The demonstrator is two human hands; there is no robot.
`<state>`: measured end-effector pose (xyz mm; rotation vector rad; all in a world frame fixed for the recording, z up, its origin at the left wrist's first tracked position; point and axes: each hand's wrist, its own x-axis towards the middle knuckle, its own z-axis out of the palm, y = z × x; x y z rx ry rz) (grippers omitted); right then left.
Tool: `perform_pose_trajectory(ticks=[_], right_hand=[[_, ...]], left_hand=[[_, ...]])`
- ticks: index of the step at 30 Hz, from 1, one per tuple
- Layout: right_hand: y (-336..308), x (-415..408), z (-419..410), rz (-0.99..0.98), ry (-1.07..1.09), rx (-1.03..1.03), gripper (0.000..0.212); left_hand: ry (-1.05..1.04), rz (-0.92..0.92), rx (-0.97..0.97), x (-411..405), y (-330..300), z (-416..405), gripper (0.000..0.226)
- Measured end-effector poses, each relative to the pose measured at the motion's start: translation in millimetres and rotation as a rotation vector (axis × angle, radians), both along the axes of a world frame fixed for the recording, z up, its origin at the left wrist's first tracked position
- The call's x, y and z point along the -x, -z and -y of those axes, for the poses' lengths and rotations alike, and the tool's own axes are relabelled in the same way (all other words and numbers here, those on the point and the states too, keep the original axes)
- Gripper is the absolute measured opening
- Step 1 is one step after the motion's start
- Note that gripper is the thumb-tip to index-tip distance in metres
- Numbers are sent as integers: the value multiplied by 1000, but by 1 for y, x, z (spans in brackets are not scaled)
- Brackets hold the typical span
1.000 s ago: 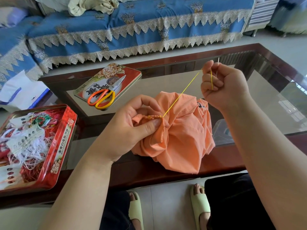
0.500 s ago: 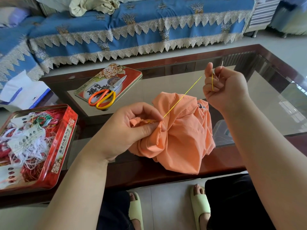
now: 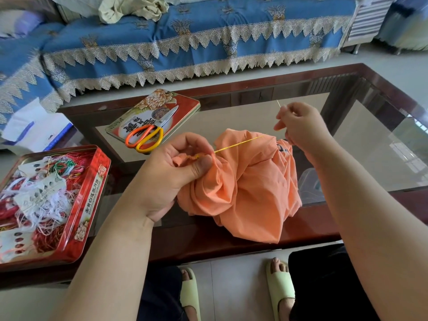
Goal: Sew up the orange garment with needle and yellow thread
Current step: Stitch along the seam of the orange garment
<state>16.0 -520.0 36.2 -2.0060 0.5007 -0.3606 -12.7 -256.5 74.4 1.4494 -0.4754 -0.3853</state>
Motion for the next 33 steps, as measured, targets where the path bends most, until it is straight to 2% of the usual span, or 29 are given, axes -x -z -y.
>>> perform_pose_trajectory(ticks=[2, 3, 4, 5, 6, 7, 8, 9, 11, 12, 14, 17, 19, 22, 25, 27, 29, 31, 33], right_hand=[[0, 0, 4, -48, 9, -288, 24], [-1, 0, 5, -74, 29, -354, 24], [1, -1, 7, -104, 61, -352, 24], [3, -2, 7, -131, 99, -267, 25], [4, -3, 7, -141, 146, -94, 28], [5, -4, 6, -87, 190, 111, 30], [2, -2, 1, 56, 220, 252, 30], [-4, 1, -9, 237, 210, 278, 27], [-18, 12, -35, 521, 64, 74, 20], [-25, 18, -53, 577, -43, -79, 21], [-33, 31, -83, 548, -269, -290, 22], [-29, 39, -111, 455, -397, -201, 19], [-24, 38, -115, 402, -439, -141, 21], [-23, 37, -116, 274, -562, -240, 28], [-23, 34, -114, 221, -622, -261, 25], [-23, 28, -108, 249, -603, -136, 24], [-20, 20, -100, 234, -585, 87, 21], [-19, 13, -93, 167, -595, 266, 20], [-17, 9, -90, 85, -641, 341, 22]], left_hand=[[-33, -45, 108, -2, -1, 0, 10], [-56, -60, 155, -2, -2, -1, 11], [-85, -65, 185, -4, -2, -2, 13], [-118, -61, 200, -5, -2, -3, 17], [-160, -40, 198, -6, -1, -4, 21], [-212, -1, 175, -7, 0, -4, 24], [-272, 61, 133, -6, 0, -3, 25], [-332, 129, 80, -5, -1, -2, 25], [-427, 253, -24, -1, -3, 2, 20], [-468, 324, -88, 0, -4, 3, 20], [-518, 450, -197, 2, -6, 5, 20], [-533, 519, -205, 2, -7, 4, 18], [-512, 518, -174, 3, -8, 4, 17], [-441, 483, -127, 4, -8, 2, 13], [-397, 367, -7, 3, -9, 1, 13], [-385, 267, 96, 3, -10, 1, 11], [-373, 185, 171, 1, -11, -1, 10], [-369, 117, 219, -1, -12, -3, 12], [-379, 82, 234, -4, -13, -4, 16]])
